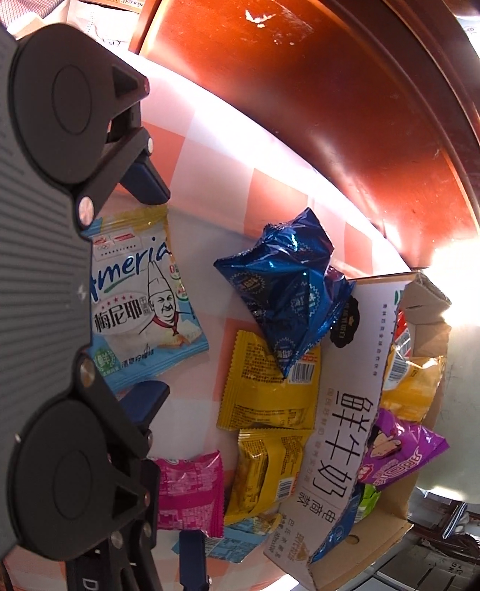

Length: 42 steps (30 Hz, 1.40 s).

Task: Organize snacks
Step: 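Grasp the pink bag with the right gripper while the left gripper lowers over the white bag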

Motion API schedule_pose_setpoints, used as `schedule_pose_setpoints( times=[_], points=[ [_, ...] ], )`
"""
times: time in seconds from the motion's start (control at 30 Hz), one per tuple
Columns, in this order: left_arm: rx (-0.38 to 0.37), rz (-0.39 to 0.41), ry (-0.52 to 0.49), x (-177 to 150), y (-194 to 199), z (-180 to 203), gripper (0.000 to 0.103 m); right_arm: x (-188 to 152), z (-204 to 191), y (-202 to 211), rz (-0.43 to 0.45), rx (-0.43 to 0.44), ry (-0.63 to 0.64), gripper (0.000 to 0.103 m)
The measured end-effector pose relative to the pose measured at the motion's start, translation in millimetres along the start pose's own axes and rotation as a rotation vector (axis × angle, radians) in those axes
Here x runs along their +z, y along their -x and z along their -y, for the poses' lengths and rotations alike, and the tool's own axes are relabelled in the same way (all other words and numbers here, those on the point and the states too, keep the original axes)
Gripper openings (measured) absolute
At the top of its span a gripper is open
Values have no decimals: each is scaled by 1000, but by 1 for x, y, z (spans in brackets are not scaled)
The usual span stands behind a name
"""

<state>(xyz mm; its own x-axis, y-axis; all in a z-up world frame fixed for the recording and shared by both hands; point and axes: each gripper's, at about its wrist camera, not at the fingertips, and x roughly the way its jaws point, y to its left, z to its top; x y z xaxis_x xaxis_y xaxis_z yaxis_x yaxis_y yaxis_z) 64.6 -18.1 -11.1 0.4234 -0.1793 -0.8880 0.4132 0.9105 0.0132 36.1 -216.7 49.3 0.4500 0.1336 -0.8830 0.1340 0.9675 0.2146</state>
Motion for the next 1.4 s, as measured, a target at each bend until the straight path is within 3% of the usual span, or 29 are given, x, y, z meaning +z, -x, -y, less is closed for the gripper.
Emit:
schedule_pose_setpoints(
  times=[0.23,0.5,1.07,1.1,1.13,1.37,1.4],
  points=[
    [-33,10,5,-1,3,-3,87,-3,-2,-5,12,-2,2,81],
    [-41,35,-18,-1,14,-3,67,-1,3,0,33,5,41,45],
    [-72,91,-7,-2,34,-6,50,5,-8,21,130,14,108,43],
    [-79,93,-7,-2,34,-6,30,5,-8,22,133,13,107,43],
    [-82,92,-7,-1,35,-6,28,5,-8,23,138,12,107,43],
    [-88,94,26,3,38,-14,29,7,-7,26,155,9,111,43],
    [-102,97,18,5,40,-16,38,7,-7,27,157,9,110,43]
  ],
)
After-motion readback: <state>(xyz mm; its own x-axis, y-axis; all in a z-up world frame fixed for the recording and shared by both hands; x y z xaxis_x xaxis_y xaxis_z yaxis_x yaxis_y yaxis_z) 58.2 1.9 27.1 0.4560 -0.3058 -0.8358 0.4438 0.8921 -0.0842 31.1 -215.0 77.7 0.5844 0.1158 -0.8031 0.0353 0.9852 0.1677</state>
